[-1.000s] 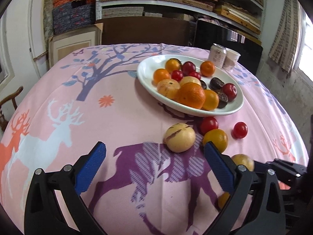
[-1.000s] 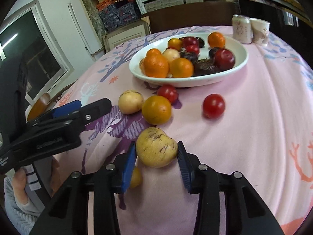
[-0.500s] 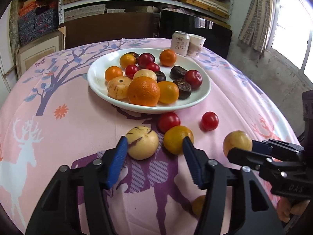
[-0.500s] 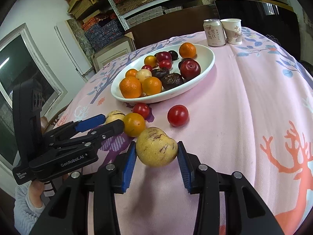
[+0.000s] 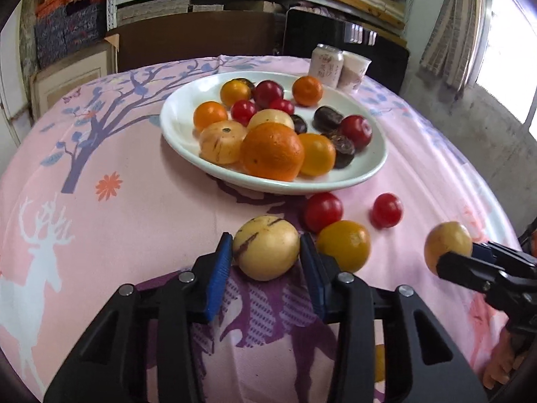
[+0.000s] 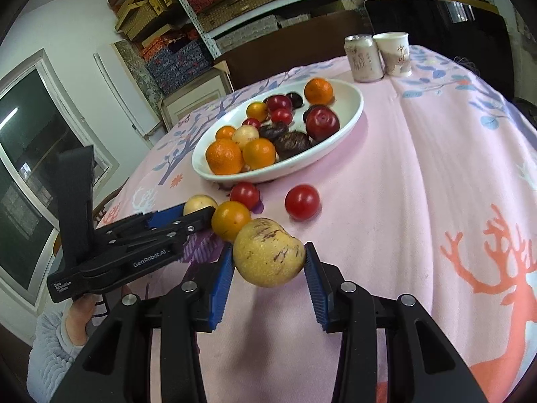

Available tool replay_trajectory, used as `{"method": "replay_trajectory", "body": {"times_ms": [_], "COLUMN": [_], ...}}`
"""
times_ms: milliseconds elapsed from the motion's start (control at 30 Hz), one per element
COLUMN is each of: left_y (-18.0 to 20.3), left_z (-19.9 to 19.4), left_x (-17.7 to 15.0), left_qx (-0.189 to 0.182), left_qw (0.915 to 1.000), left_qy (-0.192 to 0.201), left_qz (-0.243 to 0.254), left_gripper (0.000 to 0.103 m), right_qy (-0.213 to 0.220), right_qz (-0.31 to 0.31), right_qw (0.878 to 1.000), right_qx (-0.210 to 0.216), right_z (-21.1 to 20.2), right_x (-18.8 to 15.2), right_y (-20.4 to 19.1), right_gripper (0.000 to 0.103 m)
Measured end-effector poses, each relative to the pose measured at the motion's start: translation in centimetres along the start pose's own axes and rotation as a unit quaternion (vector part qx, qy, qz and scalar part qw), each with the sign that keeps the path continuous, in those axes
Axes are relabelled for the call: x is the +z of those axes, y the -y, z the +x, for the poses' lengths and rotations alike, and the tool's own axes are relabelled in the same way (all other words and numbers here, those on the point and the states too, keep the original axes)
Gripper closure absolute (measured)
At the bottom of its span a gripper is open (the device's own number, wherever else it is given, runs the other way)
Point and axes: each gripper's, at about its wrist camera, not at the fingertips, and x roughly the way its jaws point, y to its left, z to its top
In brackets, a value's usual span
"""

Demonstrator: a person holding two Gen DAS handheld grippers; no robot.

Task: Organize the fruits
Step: 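Carry both pale yellow fruits onto the white plate and open both grippers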

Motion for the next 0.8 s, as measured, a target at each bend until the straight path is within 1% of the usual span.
{"method": "replay_trajectory", "body": {"times_ms": [100, 167, 233, 300, 333, 400, 500, 533, 567, 600, 633, 700, 800], "left_y": [-0.3, -0.1, -0.1, -0.3, -0.5, -0.7, -1.2, -1.3, -1.4, -1.5, -1.5, -1.4, -1.6], "left_z": [-1.5, -2.4, -2.6, -2.2, -1.4, -0.2, 2.1, 2.7, 3.0, 3.1, 2.9, 2.5, 1.6], "left_x": [0.6, 1.9, 3.9, 6.0, 7.5, 9.2, 11.2, 11.5, 11.6, 11.6, 11.4, 10.8, 9.7], "left_qx": [-0.002, -0.008, -0.001, 0.005, 0.014, 0.019, 0.019, 0.017, 0.015, 0.014, 0.019, 0.026, 0.013], "left_qw": [0.9997, 0.9993, 0.9990, 0.9986, 0.9984, 0.9985, 0.9990, 0.9989, 0.9989, 0.9988, 0.9982, 0.9976, 0.9980], "left_qy": [0.022, 0.035, 0.045, 0.053, 0.054, 0.051, 0.040, 0.040, 0.039, 0.042, 0.052, 0.060, 0.054], "left_qz": [-0.009, -0.003, 0.001, 0.000, 0.000, -0.001, -0.011, -0.017, -0.020, -0.023, -0.024, -0.023, -0.031], "left_gripper": [0.063, 0.063, 0.063, 0.063, 0.063, 0.062, 0.062, 0.059, 0.055, 0.041, 0.031, 0.029, 0.029], "right_qy": [0.015, 0.016, 0.024, 0.024, 0.022, 0.011, 0.000, -0.006, -0.003, 0.004, 0.007, 0.013, 0.019], "right_qz": [-0.011, -0.025, -0.034, -0.034, -0.031, -0.022, -0.017, -0.016, -0.012, -0.008, -0.006, -0.004, -0.003], "right_qw": [1.000, 0.999, 0.999, 0.998, 0.999, 0.999, 0.999, 0.999, 1.000, 1.000, 1.000, 1.000, 1.000], "right_qx": [-0.011, -0.021, -0.035, -0.037, -0.035, -0.033, -0.033, -0.029, -0.026, -0.027, -0.026, -0.028, -0.023], "right_z": [-0.3, 0.2, 1.1, 2.5, 3.2, 5.4, 8.1, 8.8, 8.9, 8.7, 8.4, 7.6, 6.1], "right_x": [1.4, 3.4, 5.6, 7.6, 8.3, 10.0, 11.4, 11.6, 11.6, 11.5, 11.3, 11.2, 10.4], "right_y": [-0.1, -0.2, -0.2, -0.1, 0.1, 0.4, 0.9, 1.1, 1.3, 1.6, 1.8, 2.1, 1.9], "right_gripper": [0.061, 0.061, 0.061, 0.061, 0.061, 0.061, 0.060, 0.059, 0.052, 0.045, 0.042, 0.042, 0.042]}}
